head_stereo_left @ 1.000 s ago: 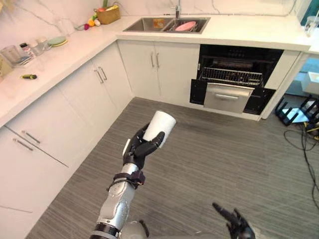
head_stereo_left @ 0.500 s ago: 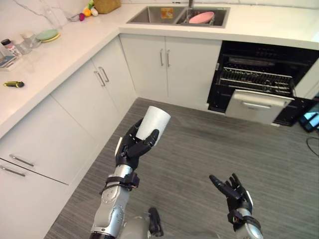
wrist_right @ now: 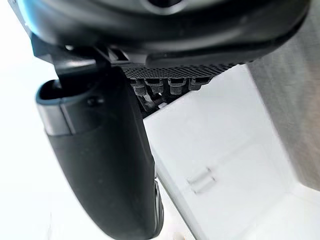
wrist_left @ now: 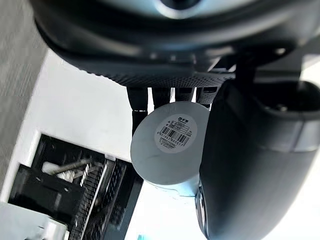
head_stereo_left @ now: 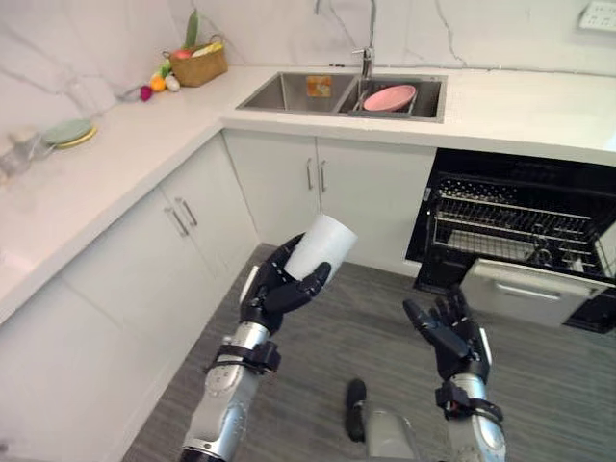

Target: Walk over to the sink, pick up the cup, carry it to the dishwasher, place the cup inside the dishwasher, then close the dishwasher door

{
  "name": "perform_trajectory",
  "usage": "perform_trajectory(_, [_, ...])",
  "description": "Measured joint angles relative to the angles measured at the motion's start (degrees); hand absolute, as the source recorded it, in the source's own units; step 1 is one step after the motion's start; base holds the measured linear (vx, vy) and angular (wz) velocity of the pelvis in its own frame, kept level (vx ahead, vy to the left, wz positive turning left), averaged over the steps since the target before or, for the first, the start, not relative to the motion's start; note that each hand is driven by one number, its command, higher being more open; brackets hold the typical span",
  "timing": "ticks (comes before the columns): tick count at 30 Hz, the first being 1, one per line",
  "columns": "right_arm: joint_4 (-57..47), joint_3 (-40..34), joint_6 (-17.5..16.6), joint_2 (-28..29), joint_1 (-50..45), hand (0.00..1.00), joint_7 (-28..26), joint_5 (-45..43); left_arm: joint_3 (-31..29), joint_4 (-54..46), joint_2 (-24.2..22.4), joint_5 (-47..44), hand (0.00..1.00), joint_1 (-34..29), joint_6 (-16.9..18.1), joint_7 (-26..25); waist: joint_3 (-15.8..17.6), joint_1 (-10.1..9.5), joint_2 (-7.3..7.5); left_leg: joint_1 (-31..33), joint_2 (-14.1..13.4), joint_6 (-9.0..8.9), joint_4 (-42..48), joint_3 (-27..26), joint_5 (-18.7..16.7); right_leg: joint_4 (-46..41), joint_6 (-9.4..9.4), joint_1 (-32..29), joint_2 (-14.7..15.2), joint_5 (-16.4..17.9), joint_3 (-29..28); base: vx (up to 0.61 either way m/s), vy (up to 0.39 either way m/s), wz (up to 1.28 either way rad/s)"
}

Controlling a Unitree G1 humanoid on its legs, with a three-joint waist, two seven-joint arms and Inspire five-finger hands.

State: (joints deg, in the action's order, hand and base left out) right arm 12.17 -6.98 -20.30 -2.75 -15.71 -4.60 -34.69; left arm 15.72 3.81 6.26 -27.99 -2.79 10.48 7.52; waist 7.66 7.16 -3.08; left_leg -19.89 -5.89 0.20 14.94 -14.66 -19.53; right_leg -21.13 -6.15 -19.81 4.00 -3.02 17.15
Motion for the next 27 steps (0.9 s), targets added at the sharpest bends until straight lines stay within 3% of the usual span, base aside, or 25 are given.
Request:
perform_trajectory(1, [-2.54, -0.38, 0.00, 0.55, -0.47, 1.00, 0.68, 0.00, 0.88, 0.77, -0.36, 0.09, 0.00, 0.69, 0.01, -0.21, 0.03, 0.36, -0.02, 2.01, -1.71, -1.00, 6.55, 0.00, 1.50, -0.14, -0.73, 1.25, -0.84, 1.16, 0.26, 0.36, -0.205, -0.20])
perform_trajectory(3, [-8.97, -1.43, -0.59, 1.23, -1.37, 1.00, 2.07, -0.01, 2.29, 0.92, -1.38, 1.25, 0.00, 0.89, 0.55, -0.41, 0.88, 0.68, -0.02, 7.01, -5.31, -5.53, 22.57, 0.26, 9.79, 0.48, -0.61, 5.39, -2.46, 3.94, -0.22, 0.46, -0.213, -0.18])
perform_trajectory(4, [-12.08, -1.99, -1.67, 1.18, -1.94, 1.00, 2.69, 0.00, 2.98, 0.86, -2.11, 1.86, 0.00, 0.82, 0.91, -0.40, 0.98, 0.65, -0.27, 10.70, -7.46, -8.89, 31.45, 1.36, 15.51, 1.50, -0.64, 7.85, -3.43, 5.01, -0.63, 0.57, -0.178, -0.37])
perform_trajectory(5, [-16.39, -2.82, -3.64, 1.14, -2.14, 1.00, 3.91, 0.10, 3.37, 0.51, -3.32, 2.89, 0.00, 0.73, 1.20, -0.48, 1.10, 0.13, -0.52, 17.17, -9.79, -9.40, 45.47, 3.11, 16.95, 3.48, -0.83, 12.13, -5.40, 6.40, -1.83, 0.48, -0.115, -0.41])
perform_trajectory(8, [-22.82, -2.76, -6.34, 1.15, -2.42, 1.00, 4.79, 0.07, 3.26, -2.59, -3.91, 3.39, 0.00, 0.19, 1.61, -1.29, 1.64, -1.30, -0.11, 23.92, -12.75, -5.54, 51.85, 1.25, 12.69, 6.34, -1.56, 18.82, -8.11, 8.59, -5.55, 0.43, -0.057, -0.78])
perform_trajectory(9, [-25.20, -2.44, -6.95, 1.09, -2.03, 1.00, 4.72, 0.05, 2.76, -4.30, -3.74, 3.34, 0.00, -0.03, 2.32, -1.39, 1.71, -2.25, 0.13, 26.08, -14.21, -2.68, 47.63, -1.59, 10.76, 6.74, -1.74, 20.53, -8.63, 9.86, -8.21, 0.37, -0.022, -1.15])
perform_trajectory(11, [-27.22, -1.45, -7.38, 0.86, -0.51, 1.00, 4.86, 0.06, 1.70, -7.32, -3.88, 3.31, 0.00, -0.52, 3.65, -1.48, 1.58, -2.70, 0.12, 27.99, -14.80, -1.25, 33.99, -5.01, 8.86, 6.76, -1.45, 22.27, -8.45, 11.45, -12.67, 0.37, 0.021, -1.22])
perform_trajectory(12, [-27.03, -0.47, -7.41, 0.31, 1.08, 1.00, 4.99, 0.07, 1.54, -9.15, -4.14, 3.35, 0.00, -1.02, 5.33, -1.73, 1.32, -3.18, 0.31, 28.25, -12.37, -1.83, 19.77, -4.27, 9.16, 6.47, -1.15, 22.65, -7.85, 12.46, -16.23, 0.40, 0.108, -1.36])
perform_trajectory(13, [-25.89, 0.25, -7.38, -0.64, 2.59, 1.00, 5.01, 0.05, 1.62, -10.77, -4.39, 3.46, 0.00, -1.11, 6.21, -2.20, 1.13, -3.39, 0.35, 28.13, -9.60, -4.43, 4.81, -0.71, 10.83, 6.09, -0.92, 22.47, -7.19, 13.26, -19.44, 0.40, 0.139, -1.36])
perform_trajectory(14, [-24.96, 0.49, -7.38, -1.36, 3.32, 1.00, 5.00, 0.00, 1.61, -11.29, -4.52, 3.50, 0.00, -1.08, 6.49, -2.38, 0.93, -3.29, 0.11, 28.12, -8.85, -5.81, -1.49, 0.70, 11.71, 6.01, -0.45, 22.33, -7.08, 13.76, -20.84, 0.51, 0.250, -1.25])
perform_trajectory(15, [-22.25, 0.77, -7.37, -2.82, 4.78, 1.00, 5.06, -0.04, 1.62, -11.89, -4.93, 3.52, 0.00, -0.86, 6.58, -2.59, 0.78, -3.14, -0.13, 29.06, -8.61, -7.79, -7.30, 1.05, 13.19, 5.44, 1.26, 22.52, -6.99, 14.68, -23.50, 0.56, 0.310, -1.11])
perform_trajectory(16, [-19.80, 0.67, -7.35, -3.82, 5.18, 1.00, 5.28, -0.17, 1.82, -11.86, -5.08, 3.52, 0.00, -0.70, 6.59, -2.57, 0.75, -3.10, -0.18, 29.56, -8.23, -8.23, -8.38, 0.36, 13.62, 4.49, 2.42, 23.60, -6.77, 16.40, -25.92, 0.60, 0.340, -1.06])
perform_trajectory(17, [-18.92, 0.42, -7.35, -4.09, 5.12, 1.00, 5.39, -0.22, 1.97, -11.77, -5.00, 3.52, 0.00, -0.72, 6.59, -2.58, 0.61, -3.11, -0.39, 29.41, -7.68, -7.97, -8.80, 0.54, 14.11, 4.01, 3.19, 24.37, -6.69, 17.32, -26.92, 0.59, 0.348, -1.08])
perform_trajectory(18, [-17.46, -0.53, -7.42, -4.02, 5.25, 1.00, 5.44, -0.88, 2.01, -11.36, -4.58, 3.52, 0.00, -0.73, 6.76, -2.82, -0.13, -3.46, -0.93, 28.48, -5.41, -6.54, -9.27, 4.31, 18.52, 2.07, 5.25, 24.53, -5.95, 19.82, -28.53, 0.61, 0.371, -1.25])
perform_trajectory(19, [-16.66, -0.56, -7.40, -4.18, 5.45, 1.00, 5.44, -1.88, 1.73, -10.54, -3.60, 3.51, 0.00, -0.74, 6.99, -3.83, -0.63, -3.88, -0.34, 27.50, -2.58, -3.75, -7.93, 6.81, 23.02, -0.94, 7.76, 23.57, -3.76, 21.91, -28.25, 0.58, 0.380, -1.30])
perform_trajectory(22, [-15.34, -2.11, -7.43, -4.01, 5.41, 1.00, 4.80, -2.42, 0.68, -8.79, -2.67, 3.52, 0.00, -0.45, 6.73, -4.99, -1.71, -2.30, 2.06, 26.60, 3.00, -1.69, -4.45, 4.65, 20.22, -5.55, 10.23, 22.50, 3.25, 23.28, -24.02, 0.49, 0.351, -0.46])
perform_trajectory(23, [-14.18, -4.08, -7.13, -3.81, 6.14, 1.00, 4.67, -2.43, 0.31, -8.47, -2.56, 3.46, 0.00, -0.39, 6.72, -4.96, -1.70, -2.31, 2.32, 24.27, 5.09, -0.52, -4.27, 3.03, 17.93, -11.87, 12.64, 20.62, 6.33, 21.67, -21.52, 0.42, 0.306, -0.33])
perform_trajectory(24, [-13.69, -4.52, -6.82, -3.63, 6.16, 1.00, 4.71, -2.35, 0.28, -8.52, -2.13, 3.48, 0.00, -0.33, 6.72, -4.96, -1.62, -2.30, 2.45, 22.01, 5.96, 0.00, -4.28, 2.87, 16.23, -18.24, 13.32, 18.90, 7.76, 19.36, -19.85, 0.39, 0.298, -0.37])
perform_trajectory(25, [-13.23, -4.55, -6.71, -3.38, 6.14, 1.00, 4.72, -2.31, 0.16, -8.60, -1.73, 3.49, 0.00, -0.27, 6.73, -4.95, -1.51, -2.33, 2.62, 19.97, 6.33, 0.38, -4.71, 2.60, 15.19, -23.19, 13.14, 17.41, 8.58, 16.84, -19.14, 0.33, 0.225, -0.37])
perform_trajectory(26, [-12.63, -4.32, -5.71, -1.88, 6.07, 1.00, 4.72, -2.19, -0.18, -8.98, -0.68, 3.87, 0.00, -0.28, 6.75, -5.03, -1.03, -2.22, 3.26, 13.69, 6.74, 1.18, -7.01, 1.38, 13.80, -34.60, 11.58, 13.91, 10.84, 11.35, -17.76, 0.30, 0.195, -0.33])
perform_trajectory(27, [-12.54, -3.94, -5.41, -1.39, 6.03, 1.00, 4.64, -2.21, -0.59, -9.26, -0.52, 4.39, 0.00, -0.34, 6.75, -5.16, -1.06, -1.98, 3.24, 12.06, 6.51, 1.49, -7.67, 1.12, 13.25, -37.25, 10.53, 12.40, 11.41, 12.46, -16.51, 0.32, 0.189, -0.38])
